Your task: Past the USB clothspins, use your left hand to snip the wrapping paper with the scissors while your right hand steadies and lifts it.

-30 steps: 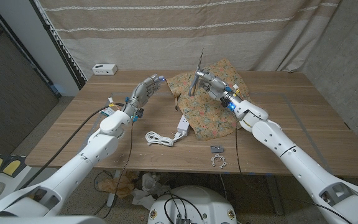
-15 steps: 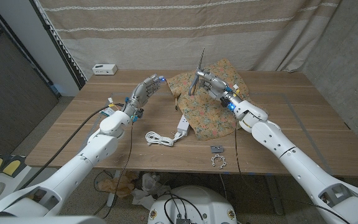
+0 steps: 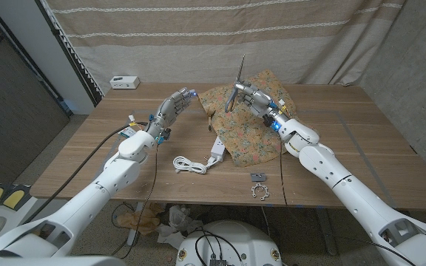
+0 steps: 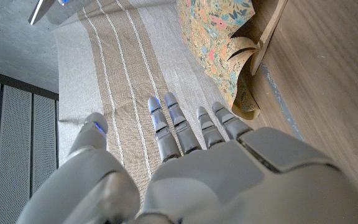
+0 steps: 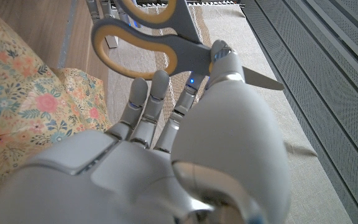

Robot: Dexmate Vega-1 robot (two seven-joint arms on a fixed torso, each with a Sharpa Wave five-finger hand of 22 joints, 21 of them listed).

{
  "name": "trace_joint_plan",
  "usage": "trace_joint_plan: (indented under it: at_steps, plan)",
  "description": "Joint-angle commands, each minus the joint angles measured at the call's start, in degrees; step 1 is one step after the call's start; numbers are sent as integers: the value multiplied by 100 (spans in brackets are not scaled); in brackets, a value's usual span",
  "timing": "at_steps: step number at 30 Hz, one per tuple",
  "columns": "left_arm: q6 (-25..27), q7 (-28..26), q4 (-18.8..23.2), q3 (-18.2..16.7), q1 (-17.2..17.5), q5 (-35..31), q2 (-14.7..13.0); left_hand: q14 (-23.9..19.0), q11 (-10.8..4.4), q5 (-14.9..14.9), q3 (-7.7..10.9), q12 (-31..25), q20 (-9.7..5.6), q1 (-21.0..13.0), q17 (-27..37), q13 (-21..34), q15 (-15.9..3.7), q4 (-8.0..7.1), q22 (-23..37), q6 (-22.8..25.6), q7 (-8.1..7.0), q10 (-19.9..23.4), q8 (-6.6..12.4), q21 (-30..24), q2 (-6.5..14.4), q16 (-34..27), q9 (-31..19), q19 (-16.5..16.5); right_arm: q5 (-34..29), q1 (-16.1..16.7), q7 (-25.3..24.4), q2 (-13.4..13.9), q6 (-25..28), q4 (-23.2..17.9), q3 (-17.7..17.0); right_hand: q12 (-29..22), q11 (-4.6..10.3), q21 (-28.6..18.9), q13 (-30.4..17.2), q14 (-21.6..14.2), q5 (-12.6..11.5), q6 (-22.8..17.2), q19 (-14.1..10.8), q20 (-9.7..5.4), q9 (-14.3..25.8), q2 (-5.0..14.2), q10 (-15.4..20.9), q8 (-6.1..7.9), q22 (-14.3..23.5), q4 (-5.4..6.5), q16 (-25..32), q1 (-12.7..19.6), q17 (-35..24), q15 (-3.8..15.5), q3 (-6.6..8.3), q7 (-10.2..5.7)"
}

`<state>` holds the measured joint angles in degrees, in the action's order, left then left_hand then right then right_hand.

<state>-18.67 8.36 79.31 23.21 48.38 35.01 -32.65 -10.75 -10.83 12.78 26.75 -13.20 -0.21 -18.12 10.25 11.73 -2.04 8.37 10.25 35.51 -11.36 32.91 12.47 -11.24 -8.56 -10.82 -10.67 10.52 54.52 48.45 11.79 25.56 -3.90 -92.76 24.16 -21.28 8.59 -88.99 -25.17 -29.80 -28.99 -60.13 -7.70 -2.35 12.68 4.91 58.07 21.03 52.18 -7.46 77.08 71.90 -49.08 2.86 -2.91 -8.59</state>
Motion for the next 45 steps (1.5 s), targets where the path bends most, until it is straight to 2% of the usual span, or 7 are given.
trace_joint_plan:
  at_steps: [1,8,13,18,21,30,45]
  plan:
    - [-16,-22,68,-8,0,-20,-16,-81,15,7,-5,-18,37,9,18,12,-481,12,26,73,-8,81,-3,-37,38,-49,-5,24,-232,-29,92,50,-250,145,13,-58,61,0,-184,-60,13,-92,-62,-904,45,264,913,20,-25,-30,-18,334,4,977,6,69]
    - [-80,-51,116,-7,25,-83,-33,-184,-29,21,55,-44,57,-132,17,14,-528,69,25,224,-23,196,35,-44,76,-73,-8,45,-441,-80,257,103,-449,220,67,-56,121,46,-192,14,29,-82,58,-902,59,227,924,8,-99,-20,-57,325,-31,974,-10,13]
    - [-84,-75,174,11,48,-131,-49,-215,-68,25,97,15,81,-254,22,41,-532,105,27,-37,-123,63,-84,-47,74,-72,-15,51,-448,-77,263,114,-435,183,85,-51,117,54,-189,75,36,-98,95,-906,53,233,933,1,-142,-8,-70,321,-52,975,-9,20]
    - [-298,-33,64,61,4,-242,24,-317,-119,34,229,-81,84,-579,32,113,-598,160,26,322,-118,267,55,-50,106,-87,-50,67,-430,-87,303,128,-398,167,104,-43,112,50,-184,103,45,-108,98,-907,50,239,941,-8,-188,2,-73,317,-64,976,-8,32]
    - [-269,-13,113,108,-21,-311,-4,-418,-134,76,256,-186,95,-816,36,158,-722,176,23,724,-96,559,188,-49,-20,-94,-69,89,-356,-107,370,129,-323,169,118,-36,114,44,-175,103,50,-101,91,-908,61,239,948,-10,-211,5,-64,319,-79,975,-7,36]
    - [-293,157,127,139,-63,-267,-23,-366,-134,95,267,-168,106,-920,36,170,-693,187,22,755,-121,534,186,-45,-60,-65,-72,89,-288,-119,451,120,-296,167,111,-37,103,34,-183,103,62,-122,81,-910,61,243,956,-11,-254,10,-57,322,-85,975,-5,31]
    - [-310,763,-21,287,-279,-128,-18,-27,-104,204,111,160,139,-1208,95,377,-766,149,27,869,-121,-679,119,-2,-165,-10,-84,-107,-327,-215,583,107,-368,176,126,-39,71,17,-208,66,89,-123,64,-909,75,237,973,-32,-380,11,-72,343,-76,975,4,56]
